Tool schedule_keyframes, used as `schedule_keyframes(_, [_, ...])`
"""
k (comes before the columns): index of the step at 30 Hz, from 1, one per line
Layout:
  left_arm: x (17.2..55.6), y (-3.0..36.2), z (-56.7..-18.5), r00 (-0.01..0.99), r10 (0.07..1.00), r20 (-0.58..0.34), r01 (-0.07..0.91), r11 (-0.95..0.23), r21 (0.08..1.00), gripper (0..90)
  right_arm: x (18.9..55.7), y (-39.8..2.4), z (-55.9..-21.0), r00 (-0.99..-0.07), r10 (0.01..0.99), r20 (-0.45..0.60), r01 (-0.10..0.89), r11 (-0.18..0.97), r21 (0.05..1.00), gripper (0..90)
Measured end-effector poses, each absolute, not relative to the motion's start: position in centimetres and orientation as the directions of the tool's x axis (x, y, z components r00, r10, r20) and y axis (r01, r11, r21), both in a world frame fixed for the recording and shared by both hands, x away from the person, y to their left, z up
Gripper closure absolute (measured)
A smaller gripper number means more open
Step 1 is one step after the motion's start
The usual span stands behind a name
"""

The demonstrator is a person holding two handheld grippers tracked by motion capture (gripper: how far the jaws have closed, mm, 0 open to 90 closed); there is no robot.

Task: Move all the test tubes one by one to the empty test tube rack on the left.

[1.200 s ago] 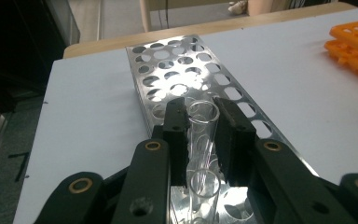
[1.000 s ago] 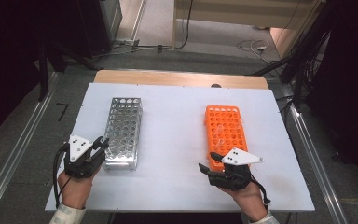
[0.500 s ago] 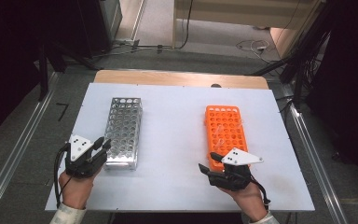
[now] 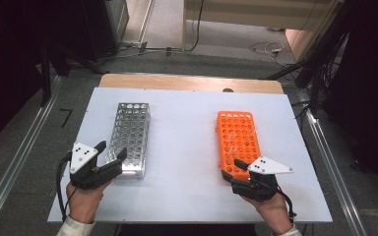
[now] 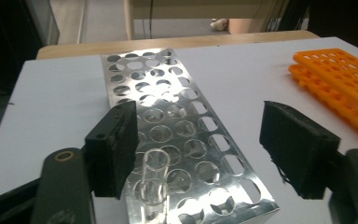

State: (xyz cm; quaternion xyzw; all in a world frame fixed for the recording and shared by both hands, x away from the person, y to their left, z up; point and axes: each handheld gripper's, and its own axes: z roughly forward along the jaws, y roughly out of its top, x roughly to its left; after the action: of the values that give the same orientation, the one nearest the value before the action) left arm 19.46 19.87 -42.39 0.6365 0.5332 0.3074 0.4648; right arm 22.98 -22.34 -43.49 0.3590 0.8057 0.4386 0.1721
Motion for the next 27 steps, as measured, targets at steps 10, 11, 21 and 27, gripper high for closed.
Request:
schedule_keyframes(10, [19.4, 19.2, -42.4, 0.291, 0.946, -0.145, 0.399, 0.018, 0.917, 20.5, 23.9, -24.1, -43.9, -0.623, 0.782, 0.017, 0.439, 0.332, 0.835, 40.9])
schedule_keyframes(11, [19.4, 19.2, -42.4, 0.294, 0.945, -0.144, 0.399, 0.015, 0.917, 20.2, 24.0, -24.1, -44.0, -0.619, 0.785, 0.010, 0.435, 0.332, 0.837, 41.3])
schedule_keyframes(21, [19.5, 18.7, -42.5, 0.306, 0.941, -0.146, 0.410, 0.008, 0.912, 17.0, 26.0, -23.4, -45.6, -0.592, 0.806, 0.010, 0.436, 0.309, 0.845, 44.8])
schedule_keyframes(27, [19.6, 18.4, -42.6, 0.311, 0.939, -0.145, 0.415, 0.003, 0.910, 16.1, 26.9, -22.7, -46.2, -0.582, 0.813, 0.002, 0.439, 0.312, 0.843, 50.0])
